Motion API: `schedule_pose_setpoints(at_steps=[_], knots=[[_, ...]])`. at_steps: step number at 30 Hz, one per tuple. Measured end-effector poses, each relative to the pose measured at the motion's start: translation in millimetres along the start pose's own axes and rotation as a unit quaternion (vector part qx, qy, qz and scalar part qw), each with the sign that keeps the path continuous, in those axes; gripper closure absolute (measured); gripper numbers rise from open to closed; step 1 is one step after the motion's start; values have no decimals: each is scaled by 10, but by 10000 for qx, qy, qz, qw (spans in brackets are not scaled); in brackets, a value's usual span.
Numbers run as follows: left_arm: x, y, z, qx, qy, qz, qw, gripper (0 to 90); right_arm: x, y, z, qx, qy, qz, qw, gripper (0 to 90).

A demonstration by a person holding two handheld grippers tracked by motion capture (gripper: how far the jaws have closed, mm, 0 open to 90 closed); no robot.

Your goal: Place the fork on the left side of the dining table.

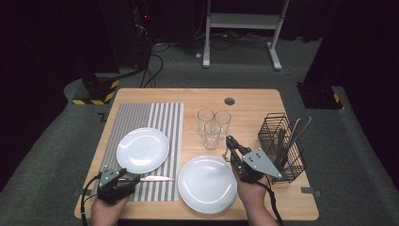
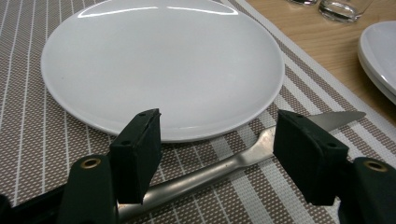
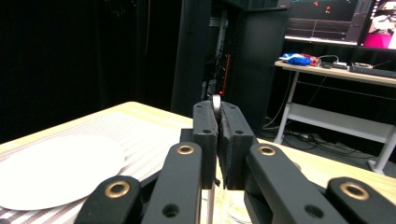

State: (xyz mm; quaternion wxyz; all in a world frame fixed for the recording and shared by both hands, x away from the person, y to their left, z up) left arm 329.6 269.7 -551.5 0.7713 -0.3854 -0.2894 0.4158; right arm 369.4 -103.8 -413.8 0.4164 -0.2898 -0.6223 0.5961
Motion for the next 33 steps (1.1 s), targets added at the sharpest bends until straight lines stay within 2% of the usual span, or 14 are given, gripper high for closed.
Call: schedule_pose_setpoints(at_steps=[5,11,18,27,33], knots=[[-24,-85,1,-74,153,29,9999,324,11,-8,-22,-15,-50,-22,10000,864],[-62,-215,24,-230,257,-37,9994,319,47,-18,-50,-22,-127,-39,9999,864],[-127,-345,11,-367,310,-126,9988,305,79,-43,-77,-20,-189,-54,9998,864],[-250,-484,-56,-480,419,-251,9977,268,140,-66,-98,-23,-264,-31,9996,864],[-365,-596,-98,-588,574,-313,9961,250,189,-58,-124,-16,-329,-47,9994,864]])
Point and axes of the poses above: each handheld gripper's, and its own axes: z roughly backward along the jaws, y roughly out of its underside, x roughly to its left, the point moved 6 cm from there along -z, roughly forward along the jaws, and after that the axes turned 15 degrees about -z, right-handed, at the moved point
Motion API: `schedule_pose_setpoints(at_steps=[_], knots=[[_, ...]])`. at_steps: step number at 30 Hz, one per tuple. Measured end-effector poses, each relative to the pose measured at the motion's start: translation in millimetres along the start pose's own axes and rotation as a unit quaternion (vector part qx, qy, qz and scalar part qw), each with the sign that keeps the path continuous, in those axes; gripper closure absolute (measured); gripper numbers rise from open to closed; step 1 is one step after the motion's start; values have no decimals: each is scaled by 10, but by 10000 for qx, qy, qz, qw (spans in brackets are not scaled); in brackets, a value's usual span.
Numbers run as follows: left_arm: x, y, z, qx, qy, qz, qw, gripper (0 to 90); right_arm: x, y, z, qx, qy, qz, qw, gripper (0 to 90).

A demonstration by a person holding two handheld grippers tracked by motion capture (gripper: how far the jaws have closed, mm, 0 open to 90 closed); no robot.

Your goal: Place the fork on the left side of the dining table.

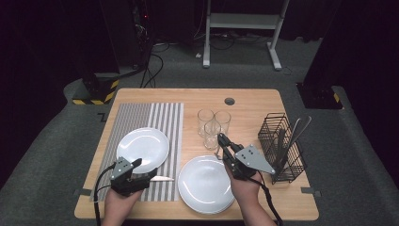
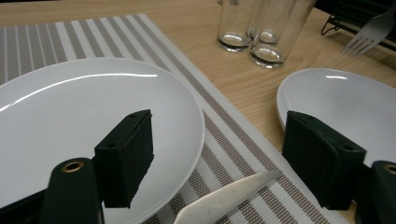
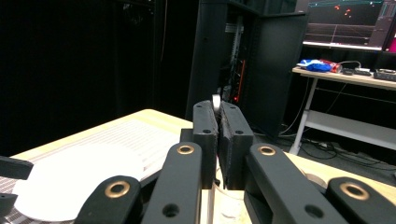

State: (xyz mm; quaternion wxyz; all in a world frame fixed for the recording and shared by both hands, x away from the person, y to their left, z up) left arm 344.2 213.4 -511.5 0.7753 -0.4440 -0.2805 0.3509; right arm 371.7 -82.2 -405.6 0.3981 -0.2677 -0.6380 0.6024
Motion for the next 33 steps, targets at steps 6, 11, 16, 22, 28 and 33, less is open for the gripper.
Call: schedule_pose_setpoints(at_steps=[6,11,16,22,28,33], knots=[[-76,-104,-50,-98,98,-31,9999,245,57,5,-28,12,-67,2,10000,864],[-134,-184,-86,-139,178,-92,9997,244,104,10,-49,17,-122,11,9999,864],[-187,-249,-136,-167,276,-121,9994,245,140,17,-68,36,-166,16,9999,864],[-264,-324,-204,-192,404,-190,9988,245,161,32,-89,80,-199,15,9998,864],[-319,-388,-267,-222,515,-222,9982,246,184,50,-107,110,-234,10,9997,864],[-360,-432,-302,-254,592,-238,9976,246,200,57,-117,132,-257,0,9996,864]])
Point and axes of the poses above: each handheld gripper's, and its own axes: z roughly backward along the jaws, y roughly out of its underside, x roughly to its left, the point moved 6 cm from there along -z, roughly forward along the jaws, and after that the axes turned 15 degrees about -z, right-handed, at the moved point
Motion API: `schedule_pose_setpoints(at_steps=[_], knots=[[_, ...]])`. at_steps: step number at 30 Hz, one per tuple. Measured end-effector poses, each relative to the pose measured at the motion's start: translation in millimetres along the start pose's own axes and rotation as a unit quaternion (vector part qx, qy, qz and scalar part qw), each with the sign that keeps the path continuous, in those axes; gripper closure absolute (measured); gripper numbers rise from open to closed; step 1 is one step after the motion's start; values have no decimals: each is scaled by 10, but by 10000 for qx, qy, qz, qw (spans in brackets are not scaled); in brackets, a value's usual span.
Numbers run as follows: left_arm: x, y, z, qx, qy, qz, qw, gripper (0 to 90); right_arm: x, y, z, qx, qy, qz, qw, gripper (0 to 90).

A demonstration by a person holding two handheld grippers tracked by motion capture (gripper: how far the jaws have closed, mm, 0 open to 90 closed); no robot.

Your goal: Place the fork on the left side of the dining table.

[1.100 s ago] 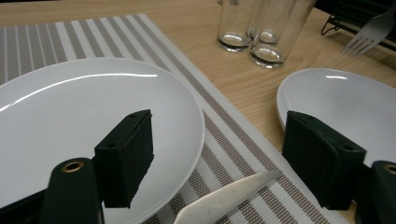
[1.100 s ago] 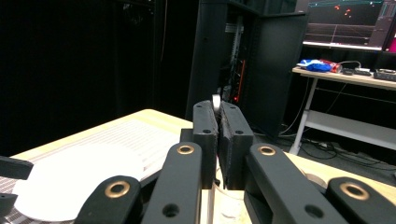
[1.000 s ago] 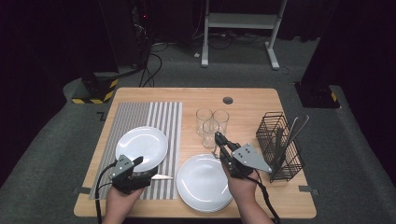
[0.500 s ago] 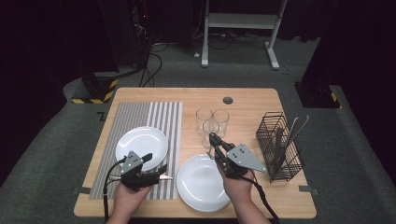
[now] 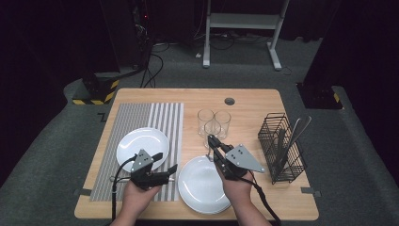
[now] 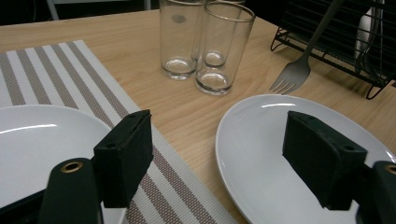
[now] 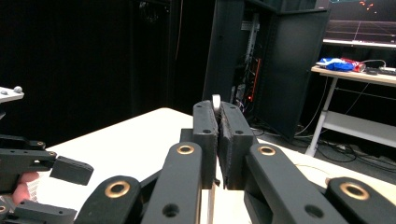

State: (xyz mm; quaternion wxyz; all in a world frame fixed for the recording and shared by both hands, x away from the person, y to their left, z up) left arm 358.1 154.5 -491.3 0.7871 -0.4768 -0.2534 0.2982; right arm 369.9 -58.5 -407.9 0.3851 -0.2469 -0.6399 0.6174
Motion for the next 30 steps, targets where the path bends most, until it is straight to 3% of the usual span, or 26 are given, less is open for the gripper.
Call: schedule_pose_setpoints(at_steps=[30], knots=[[-134,-165,-133,-251,351,27,9991,247,128,-16,-45,-25,-186,-8,9998,864]])
Point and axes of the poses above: each handheld gripper's, and its own axes: z roughly backward along the jaws, y roughly out of its underside, x roughly to its left, the point moved 6 cm from there along -z, roughly forward along the jaws, and after that the axes turned 15 degrees about -z, right-handed, at the moved point
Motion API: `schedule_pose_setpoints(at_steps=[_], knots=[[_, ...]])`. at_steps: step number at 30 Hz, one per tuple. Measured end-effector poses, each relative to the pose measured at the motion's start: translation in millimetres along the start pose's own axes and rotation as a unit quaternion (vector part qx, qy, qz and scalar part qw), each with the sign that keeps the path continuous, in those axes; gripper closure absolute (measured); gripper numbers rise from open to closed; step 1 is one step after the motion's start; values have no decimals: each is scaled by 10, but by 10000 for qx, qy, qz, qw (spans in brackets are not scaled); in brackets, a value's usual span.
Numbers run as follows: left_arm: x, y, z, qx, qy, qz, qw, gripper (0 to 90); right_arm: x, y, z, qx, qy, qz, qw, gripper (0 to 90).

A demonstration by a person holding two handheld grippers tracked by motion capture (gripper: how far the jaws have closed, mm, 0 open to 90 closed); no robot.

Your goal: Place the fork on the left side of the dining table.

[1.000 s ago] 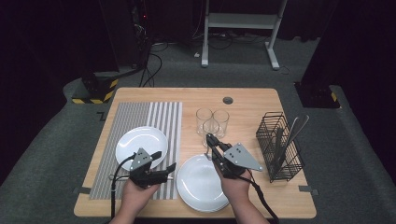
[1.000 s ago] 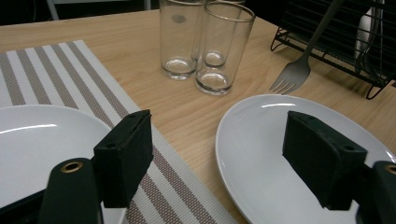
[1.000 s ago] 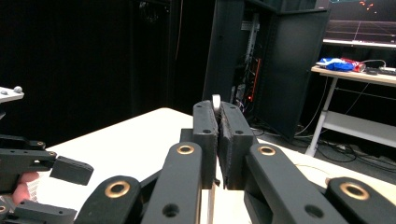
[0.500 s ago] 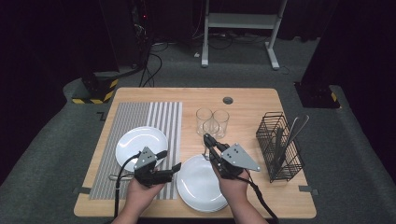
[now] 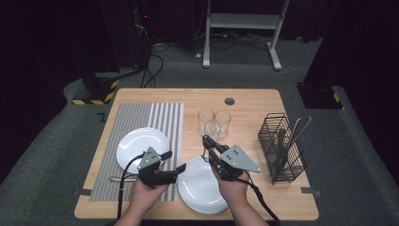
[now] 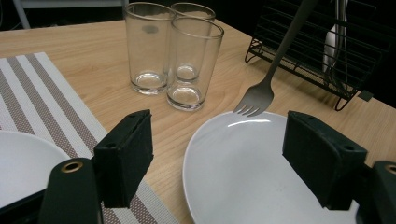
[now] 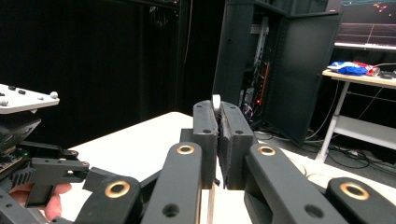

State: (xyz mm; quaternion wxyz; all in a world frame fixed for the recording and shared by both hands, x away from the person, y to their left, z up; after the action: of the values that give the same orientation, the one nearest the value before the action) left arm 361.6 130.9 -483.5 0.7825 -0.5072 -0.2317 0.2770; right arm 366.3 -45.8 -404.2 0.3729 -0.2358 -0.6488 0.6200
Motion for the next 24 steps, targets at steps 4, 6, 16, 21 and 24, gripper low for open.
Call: schedule_pose_setpoints(at_steps=[4,6,16,21,24], knots=[[0,-7,-8,-28,19,9,10000,248,18,10,-11,9,-27,-11,10000,864],[1,-11,-14,-52,28,37,10000,249,29,21,-16,31,-41,-17,10000,864],[-33,-51,-63,-72,80,-4,9999,250,63,50,-40,80,-91,-32,9999,864],[-40,-125,-81,-90,114,-98,9998,250,84,53,-49,93,-121,-33,9999,864],[-43,-168,-91,-110,120,-118,9998,251,98,57,-58,102,-131,-48,9999,864]])
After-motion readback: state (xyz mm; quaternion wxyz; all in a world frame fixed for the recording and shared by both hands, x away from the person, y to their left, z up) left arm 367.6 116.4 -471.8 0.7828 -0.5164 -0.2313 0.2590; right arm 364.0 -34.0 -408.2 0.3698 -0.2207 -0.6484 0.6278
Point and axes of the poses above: each handheld gripper's, and its own axes: z roughly backward along the jaws, y roughly out of its underside, x roughly to its left, the point moved 6 cm from there along -z, roughly forward along the jaws, and after that the axes turned 15 degrees about -z, right-handed, at the moved point
